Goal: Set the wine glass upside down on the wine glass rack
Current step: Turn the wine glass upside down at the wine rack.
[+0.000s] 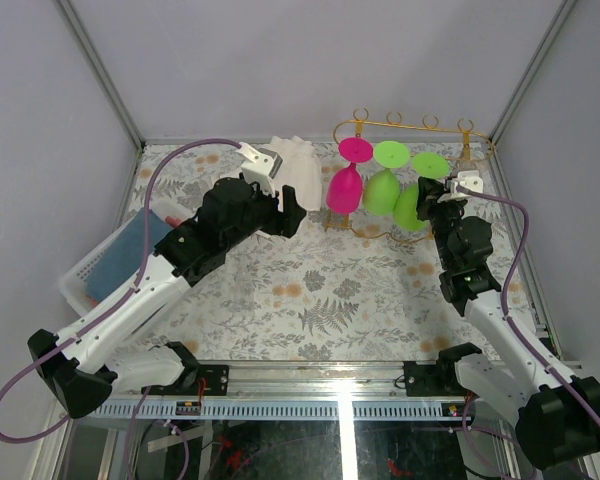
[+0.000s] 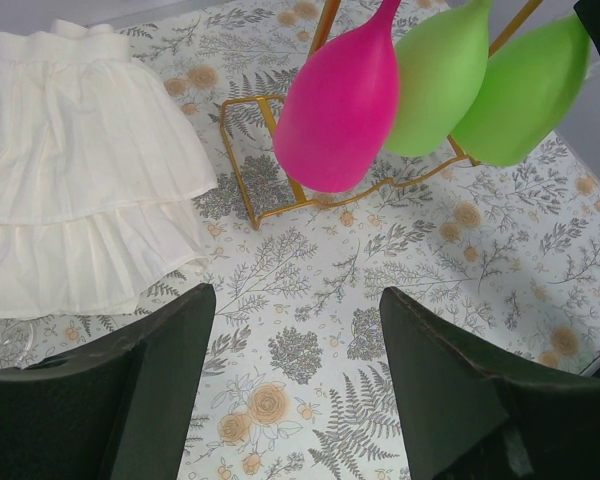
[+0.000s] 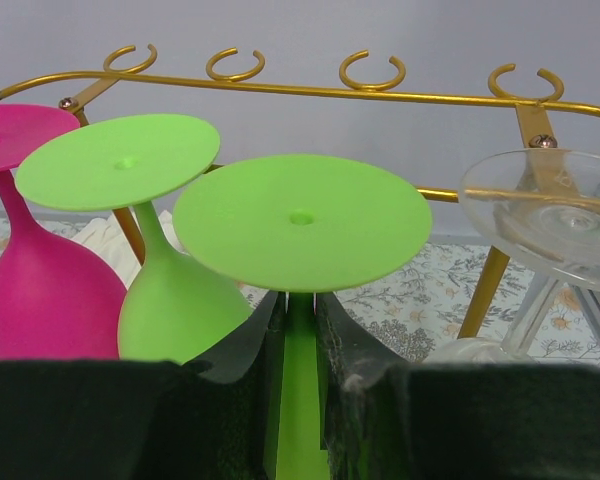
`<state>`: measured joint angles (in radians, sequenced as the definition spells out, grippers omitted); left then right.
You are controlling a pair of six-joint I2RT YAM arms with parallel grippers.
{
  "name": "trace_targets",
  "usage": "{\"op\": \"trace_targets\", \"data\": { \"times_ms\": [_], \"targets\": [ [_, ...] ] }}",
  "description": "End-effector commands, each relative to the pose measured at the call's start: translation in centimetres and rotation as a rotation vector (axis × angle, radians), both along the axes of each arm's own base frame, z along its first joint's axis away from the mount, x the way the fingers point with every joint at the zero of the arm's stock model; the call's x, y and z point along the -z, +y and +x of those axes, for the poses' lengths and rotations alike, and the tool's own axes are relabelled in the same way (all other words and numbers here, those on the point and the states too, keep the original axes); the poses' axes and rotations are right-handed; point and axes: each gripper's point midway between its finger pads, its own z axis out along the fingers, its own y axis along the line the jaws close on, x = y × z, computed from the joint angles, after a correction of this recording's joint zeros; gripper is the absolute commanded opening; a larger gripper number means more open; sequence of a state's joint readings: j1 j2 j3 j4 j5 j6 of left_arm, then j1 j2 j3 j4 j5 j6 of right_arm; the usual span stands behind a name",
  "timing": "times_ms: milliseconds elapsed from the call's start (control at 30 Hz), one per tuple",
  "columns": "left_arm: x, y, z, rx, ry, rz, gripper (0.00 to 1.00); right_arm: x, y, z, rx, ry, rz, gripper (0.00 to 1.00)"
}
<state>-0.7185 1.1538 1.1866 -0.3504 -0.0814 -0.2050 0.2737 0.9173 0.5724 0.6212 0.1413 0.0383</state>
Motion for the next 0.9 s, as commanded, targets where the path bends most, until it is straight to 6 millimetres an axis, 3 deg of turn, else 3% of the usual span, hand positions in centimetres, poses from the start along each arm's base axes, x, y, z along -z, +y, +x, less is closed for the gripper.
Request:
{"op": "trace_targets", "data": {
  "times_ms": [0, 300, 867],
  "targets": [
    [-1.8, 0.1, 0.4, -0.004, -0.063, -0.044, 0.67, -2.7, -0.8, -0.2, 0.034, -0.052, 0.027, 0.17],
    [-1.7, 0.3, 0.6, -0.011, -0.059, -0.047, 0.67, -3.0, -0.7, -1.3, 0.014, -0.045, 0.034, 0.42],
    [-2.0, 0.7, 0.8, -0.020, -0.063, -0.054, 0.67, -2.3, -0.8, -4.6, -0.031, 0.027, 0.044, 0.49]
  ]
}}
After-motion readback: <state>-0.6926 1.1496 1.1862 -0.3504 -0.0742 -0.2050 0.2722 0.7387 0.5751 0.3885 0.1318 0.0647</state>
